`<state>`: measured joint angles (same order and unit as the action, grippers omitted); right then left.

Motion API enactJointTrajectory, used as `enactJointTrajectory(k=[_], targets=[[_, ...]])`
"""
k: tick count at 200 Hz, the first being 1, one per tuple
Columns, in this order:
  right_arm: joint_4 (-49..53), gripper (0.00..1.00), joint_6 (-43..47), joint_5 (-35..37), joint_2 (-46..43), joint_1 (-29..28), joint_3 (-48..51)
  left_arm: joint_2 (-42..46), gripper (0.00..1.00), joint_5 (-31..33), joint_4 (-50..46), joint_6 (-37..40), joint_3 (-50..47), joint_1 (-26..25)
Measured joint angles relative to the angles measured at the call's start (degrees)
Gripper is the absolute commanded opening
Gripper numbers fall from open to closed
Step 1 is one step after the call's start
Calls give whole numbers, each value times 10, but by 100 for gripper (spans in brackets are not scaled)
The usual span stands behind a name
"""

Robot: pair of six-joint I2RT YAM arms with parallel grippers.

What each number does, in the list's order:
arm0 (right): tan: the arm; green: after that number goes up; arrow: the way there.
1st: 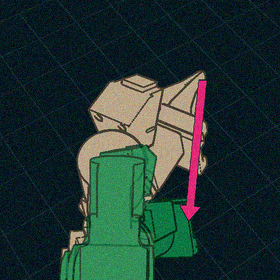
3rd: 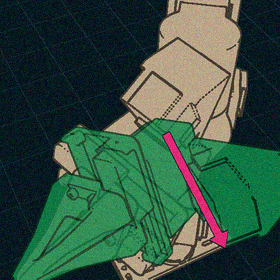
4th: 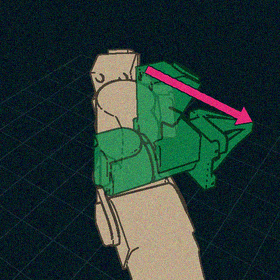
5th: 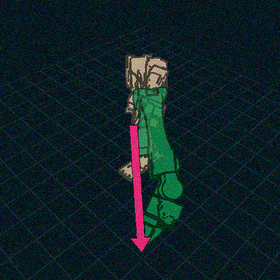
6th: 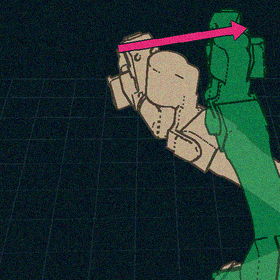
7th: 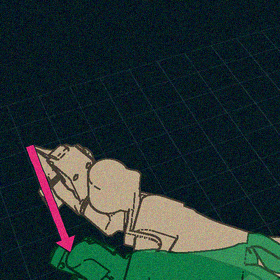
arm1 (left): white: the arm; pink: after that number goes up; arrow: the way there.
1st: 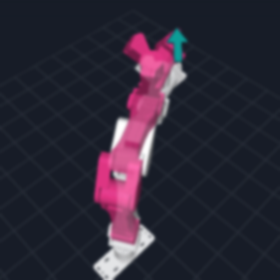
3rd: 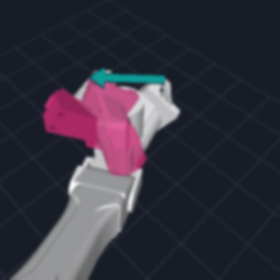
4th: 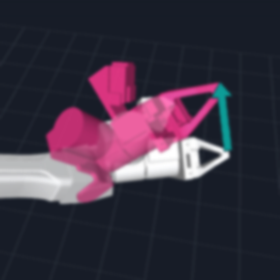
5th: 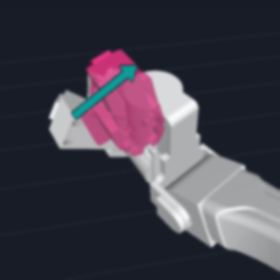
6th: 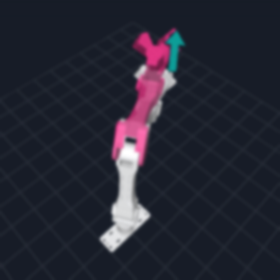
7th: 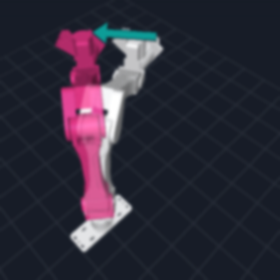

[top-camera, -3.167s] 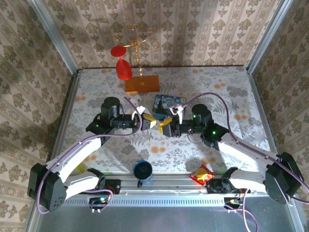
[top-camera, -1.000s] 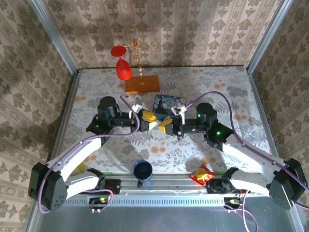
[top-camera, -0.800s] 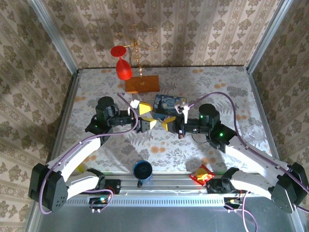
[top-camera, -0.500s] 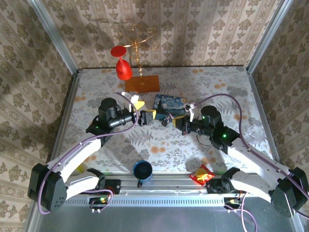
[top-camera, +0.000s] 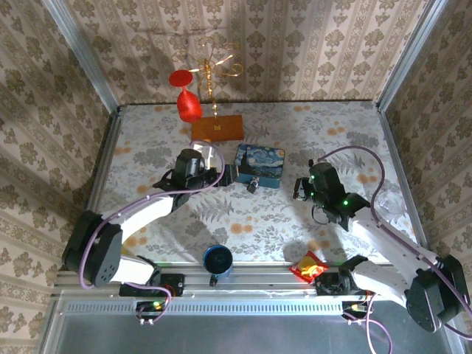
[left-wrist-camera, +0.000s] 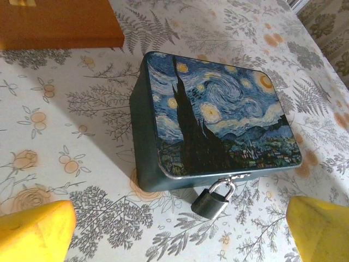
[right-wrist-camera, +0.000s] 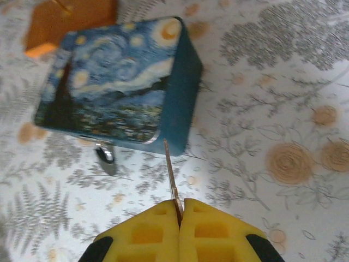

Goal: Unlock the padlock with the key

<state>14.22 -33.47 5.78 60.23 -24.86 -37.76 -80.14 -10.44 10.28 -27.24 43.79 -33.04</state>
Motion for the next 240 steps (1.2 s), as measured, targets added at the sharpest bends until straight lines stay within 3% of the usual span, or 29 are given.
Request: enactJointTrajectory(k=[74,129,189,240], targets=[[14,0,7,16,210,27,-150,-162,100,-48,100,-52,71,0],[42,0,22,9,354,37,-257,-214,100,-76,128,-74,105,0],[55,0,45,-27,419,56,-309,-243,100,-92,138,-88,112,-6],[27,0,67,-92,453,73,-338,-231,100,-66,173,-99,75,-6]])
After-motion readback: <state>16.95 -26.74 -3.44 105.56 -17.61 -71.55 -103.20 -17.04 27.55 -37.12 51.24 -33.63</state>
